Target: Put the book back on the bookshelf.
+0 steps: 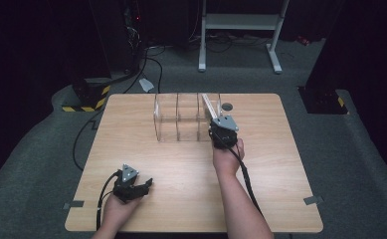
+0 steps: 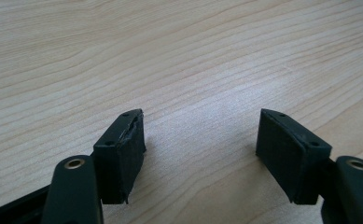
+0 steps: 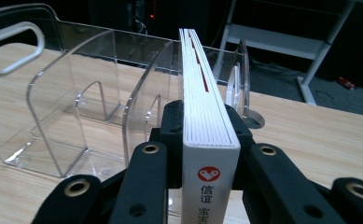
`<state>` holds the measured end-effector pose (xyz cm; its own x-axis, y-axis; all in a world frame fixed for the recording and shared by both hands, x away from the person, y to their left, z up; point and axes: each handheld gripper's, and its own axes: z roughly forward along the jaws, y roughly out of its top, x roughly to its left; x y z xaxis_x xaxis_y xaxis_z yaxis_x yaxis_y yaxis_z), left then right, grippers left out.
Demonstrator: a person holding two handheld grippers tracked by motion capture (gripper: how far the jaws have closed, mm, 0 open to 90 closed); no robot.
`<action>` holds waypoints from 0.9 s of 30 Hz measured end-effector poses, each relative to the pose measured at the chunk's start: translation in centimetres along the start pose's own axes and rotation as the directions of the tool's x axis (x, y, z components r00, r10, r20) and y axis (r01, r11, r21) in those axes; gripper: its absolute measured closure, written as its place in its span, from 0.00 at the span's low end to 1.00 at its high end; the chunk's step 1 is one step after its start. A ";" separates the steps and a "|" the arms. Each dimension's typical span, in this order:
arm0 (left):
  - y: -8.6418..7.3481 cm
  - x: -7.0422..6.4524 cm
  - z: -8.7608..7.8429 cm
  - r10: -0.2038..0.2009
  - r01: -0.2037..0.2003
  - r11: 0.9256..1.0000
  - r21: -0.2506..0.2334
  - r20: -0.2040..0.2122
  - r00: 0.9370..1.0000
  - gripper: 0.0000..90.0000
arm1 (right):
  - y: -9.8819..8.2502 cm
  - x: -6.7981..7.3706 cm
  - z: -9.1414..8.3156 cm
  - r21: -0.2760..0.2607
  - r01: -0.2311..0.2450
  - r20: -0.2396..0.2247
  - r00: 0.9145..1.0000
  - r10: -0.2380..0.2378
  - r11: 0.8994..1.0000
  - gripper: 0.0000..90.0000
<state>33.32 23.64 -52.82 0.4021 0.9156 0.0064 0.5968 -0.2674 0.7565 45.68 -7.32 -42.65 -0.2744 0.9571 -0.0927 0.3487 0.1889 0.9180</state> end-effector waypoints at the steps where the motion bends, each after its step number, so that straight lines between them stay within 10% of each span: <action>1: 0.0 0.0 0.0 0.000 0.000 1.000 0.000 0.000 1.000 0.36 | 0.0 0.0 0.2 0.004 0.003 0.004 1.000 -0.003 1.000 0.84; 27: 0.0 0.0 0.0 0.003 -0.003 1.000 0.000 0.002 1.000 0.36 | 0.0 0.3 2.3 0.021 -0.015 0.045 0.999 0.015 1.000 0.84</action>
<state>33.32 23.64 -52.82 0.4048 0.9144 0.0072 0.5959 -0.2698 0.7563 47.68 -6.51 -43.59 -0.2283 0.9688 -0.0968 0.3717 0.1786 0.9110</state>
